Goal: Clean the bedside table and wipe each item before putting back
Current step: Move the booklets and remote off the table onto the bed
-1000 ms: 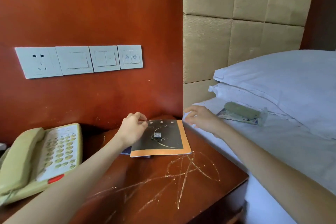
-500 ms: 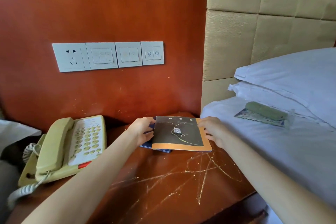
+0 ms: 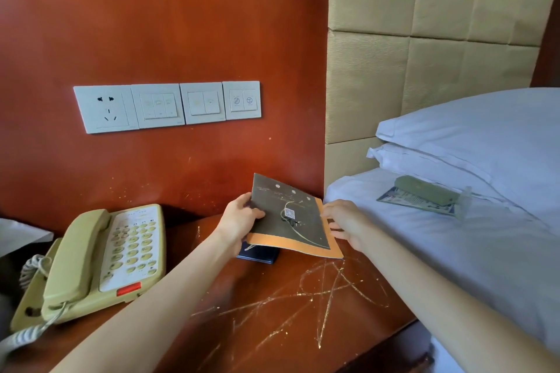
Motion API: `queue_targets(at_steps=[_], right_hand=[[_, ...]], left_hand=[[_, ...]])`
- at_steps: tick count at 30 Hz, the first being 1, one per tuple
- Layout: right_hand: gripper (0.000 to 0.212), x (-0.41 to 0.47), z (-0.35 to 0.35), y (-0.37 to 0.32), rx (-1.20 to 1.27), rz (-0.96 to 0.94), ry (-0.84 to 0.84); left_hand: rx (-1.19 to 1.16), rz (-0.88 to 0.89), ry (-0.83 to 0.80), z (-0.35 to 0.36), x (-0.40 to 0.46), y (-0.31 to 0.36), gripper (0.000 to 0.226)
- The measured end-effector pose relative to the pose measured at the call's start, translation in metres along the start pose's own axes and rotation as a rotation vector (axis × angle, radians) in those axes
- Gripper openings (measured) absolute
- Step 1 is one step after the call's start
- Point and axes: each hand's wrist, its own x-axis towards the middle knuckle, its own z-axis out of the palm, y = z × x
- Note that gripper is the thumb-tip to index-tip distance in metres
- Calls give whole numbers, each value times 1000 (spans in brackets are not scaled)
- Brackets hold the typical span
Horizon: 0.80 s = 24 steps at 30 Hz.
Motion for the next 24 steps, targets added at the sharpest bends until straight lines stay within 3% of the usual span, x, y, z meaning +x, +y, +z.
queue_targets(at_steps=[3,7,14,19,24], right_hand=[[21,0,-5,-9,-23,-34,24],[15,-5,-20,-28,136,-90,-11],[46,-20,-81,-62,112,-247,145],[55,-31,-131,-74,102,-286,251],[43,-39,-173,-76,181,-265,322]], left_hand=[[-89,88,-17,5,-3,12,52],[-126,127,-26,10,5,26,52],[-111,194,-135,56,23,45,48],[-130,116,-316,106,32,66,50],[-116,70,-402,155,39,93,59]])
